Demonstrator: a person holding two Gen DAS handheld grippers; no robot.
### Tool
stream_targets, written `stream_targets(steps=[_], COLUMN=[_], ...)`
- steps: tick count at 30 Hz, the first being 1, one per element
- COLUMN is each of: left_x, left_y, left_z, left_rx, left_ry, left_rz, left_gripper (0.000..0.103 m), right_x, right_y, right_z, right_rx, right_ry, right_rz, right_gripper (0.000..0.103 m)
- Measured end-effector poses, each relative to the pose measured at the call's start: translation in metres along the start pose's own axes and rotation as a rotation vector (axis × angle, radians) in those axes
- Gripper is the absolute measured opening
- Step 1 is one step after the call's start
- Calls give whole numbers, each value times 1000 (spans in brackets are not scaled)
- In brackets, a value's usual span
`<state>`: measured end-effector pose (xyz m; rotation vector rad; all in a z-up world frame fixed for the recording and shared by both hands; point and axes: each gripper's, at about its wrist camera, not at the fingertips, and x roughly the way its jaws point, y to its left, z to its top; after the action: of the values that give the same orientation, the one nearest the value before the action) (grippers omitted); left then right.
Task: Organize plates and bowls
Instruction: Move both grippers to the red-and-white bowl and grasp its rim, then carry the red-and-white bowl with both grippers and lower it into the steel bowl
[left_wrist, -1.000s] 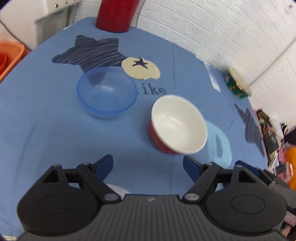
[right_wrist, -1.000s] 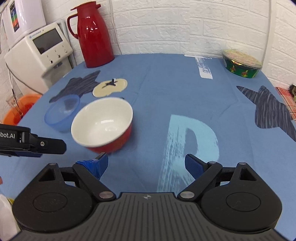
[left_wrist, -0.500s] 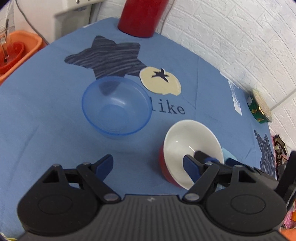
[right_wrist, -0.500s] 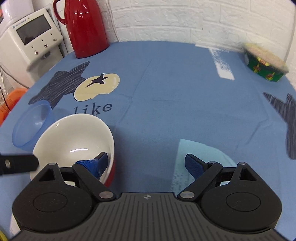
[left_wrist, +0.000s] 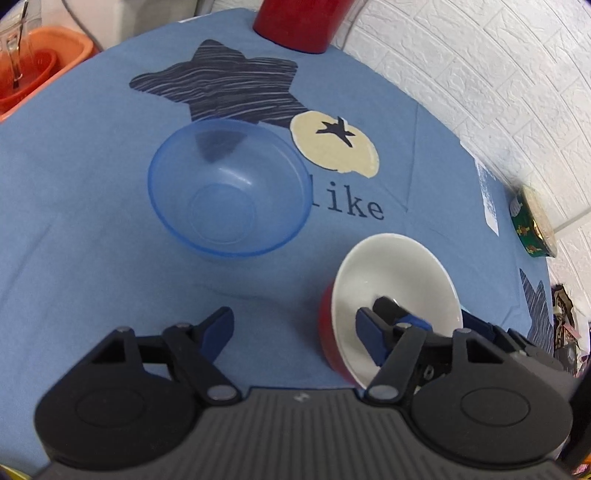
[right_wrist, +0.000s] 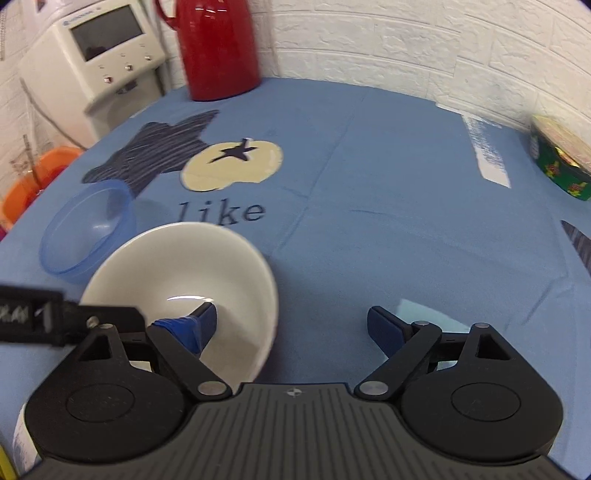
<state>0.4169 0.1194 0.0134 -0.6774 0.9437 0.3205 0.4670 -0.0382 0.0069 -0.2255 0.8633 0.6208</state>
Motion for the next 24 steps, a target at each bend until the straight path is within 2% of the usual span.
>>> stream_targets(steps=[3,5,6,8,10,12,14,21,24], left_x=[2,3,4,6,8,7,7,-18,-30], left_y=[0,-2,-3,-7,-12,-21,-21,-21,-18], left_z=[0,-1,0,0,2,1,0,-19,-31], left_rx=[10,25,32,54,83,146,167,220,213], left_ry=[3,8,18,22,33,35,39,68,89], left_rz=[-13,-28,-46,-55,-89,-61,-67,-86,-102], left_gripper=[63,49,30,18,5,5,4,2,2], right_x=[-6,-9,-10,-9,-9,-9,-11,-37,-52], right_y=[10,11,12,19,25,30,29,34,39], right_z=[-9,-10,-10,-9,-8,-9,-10,-29,-39], right_rx=[-48,-31,-27,-46,-57,-58,-40,16,25], right_ry=[-32,-41,-43,-38,-32,-31,-22,-8,3], right_rz=[25,68,80,95,112,101,101,105,87], right_gripper=[67,49,45,36,35,36,36,37,37])
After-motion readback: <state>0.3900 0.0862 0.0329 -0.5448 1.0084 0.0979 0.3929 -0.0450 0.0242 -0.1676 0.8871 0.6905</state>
